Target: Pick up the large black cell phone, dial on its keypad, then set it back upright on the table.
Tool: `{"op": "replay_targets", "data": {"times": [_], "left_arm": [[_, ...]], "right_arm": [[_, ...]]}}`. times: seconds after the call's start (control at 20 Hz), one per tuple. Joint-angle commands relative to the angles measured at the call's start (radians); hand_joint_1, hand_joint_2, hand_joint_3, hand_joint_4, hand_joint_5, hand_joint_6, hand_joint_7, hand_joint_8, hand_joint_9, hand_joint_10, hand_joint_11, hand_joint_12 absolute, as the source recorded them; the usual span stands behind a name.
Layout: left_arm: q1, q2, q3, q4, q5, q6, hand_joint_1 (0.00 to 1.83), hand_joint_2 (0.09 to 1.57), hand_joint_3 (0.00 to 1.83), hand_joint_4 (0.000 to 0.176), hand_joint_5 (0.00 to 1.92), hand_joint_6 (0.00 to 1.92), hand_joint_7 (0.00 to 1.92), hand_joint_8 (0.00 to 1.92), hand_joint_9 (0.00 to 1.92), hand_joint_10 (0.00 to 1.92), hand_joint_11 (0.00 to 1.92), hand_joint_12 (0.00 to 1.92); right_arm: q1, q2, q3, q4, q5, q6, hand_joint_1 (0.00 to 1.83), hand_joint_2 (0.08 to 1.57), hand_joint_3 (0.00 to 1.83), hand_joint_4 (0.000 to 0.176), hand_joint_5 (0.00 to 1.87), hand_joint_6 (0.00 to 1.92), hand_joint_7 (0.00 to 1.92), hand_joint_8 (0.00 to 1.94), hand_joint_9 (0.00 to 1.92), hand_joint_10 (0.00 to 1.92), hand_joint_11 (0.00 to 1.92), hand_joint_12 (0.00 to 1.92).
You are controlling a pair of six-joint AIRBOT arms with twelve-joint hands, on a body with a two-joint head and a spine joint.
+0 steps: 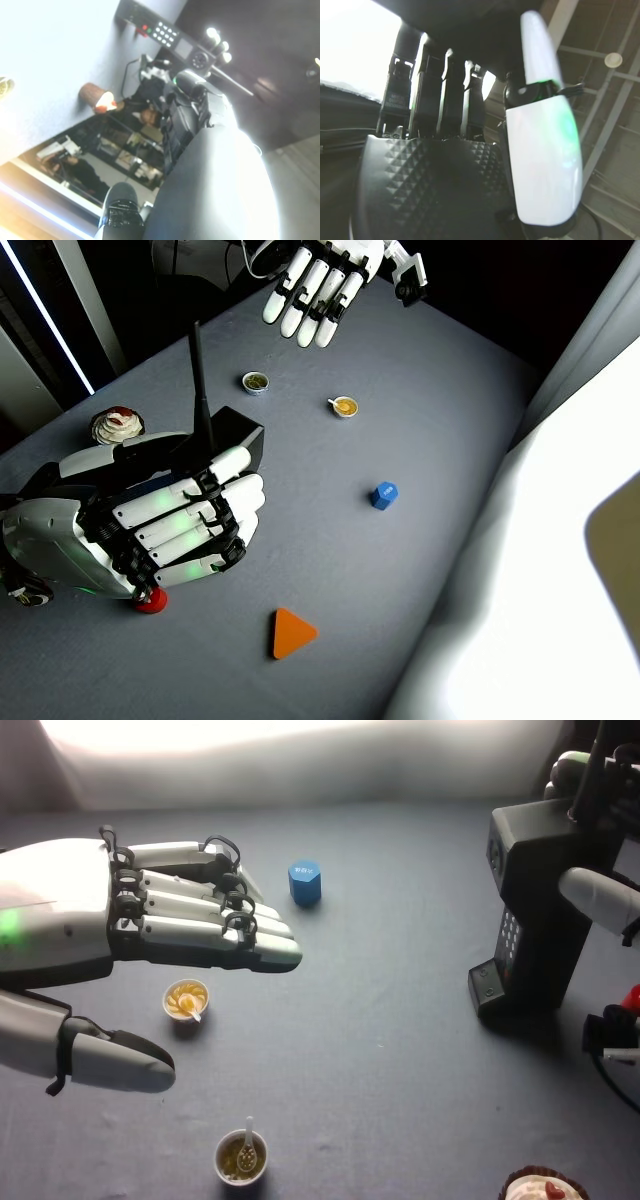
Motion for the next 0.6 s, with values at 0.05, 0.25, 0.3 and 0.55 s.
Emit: {"op": "replay_targets", "data": {"times": [0.05,0.25,0.3,0.55], "left_arm": [[-0.020,0.009,-0.001,-0.074,-0.094,-0.002,0.08,1.26,0.00,0.000,0.28,0.00,0.37,0.00,0.42,0.01,0.03,0.97],[-0.020,0.009,-0.005,-0.073,-0.097,0.002,0.06,1.26,0.00,0.000,0.28,0.00,0.38,0.00,0.46,0.01,0.03,0.98],[-0.020,0.009,-0.005,-0.073,-0.096,0.002,0.06,1.26,0.00,0.000,0.28,0.00,0.38,0.00,0.44,0.01,0.02,0.97],[-0.020,0.010,-0.004,-0.061,-0.094,0.002,0.04,1.27,0.00,0.003,0.27,0.00,0.38,0.00,0.41,0.00,0.02,0.97]], "right_arm": [[-0.001,0.008,0.005,-0.003,0.112,0.008,1.22,1.17,0.00,0.000,0.69,0.01,0.70,0.00,0.73,0.01,0.39,1.02],[-0.001,0.008,0.006,-0.003,0.112,0.008,1.22,1.14,0.00,0.000,0.75,0.01,0.72,0.01,0.75,0.01,0.39,0.99],[-0.002,0.008,0.005,-0.003,0.112,0.008,1.22,1.14,0.00,0.000,0.75,0.01,0.71,0.00,0.74,0.01,0.39,0.99],[-0.002,0.007,0.006,-0.003,0.112,0.008,1.13,1.17,0.00,0.000,0.53,0.00,0.59,0.00,0.63,0.00,0.28,1.02]]}}
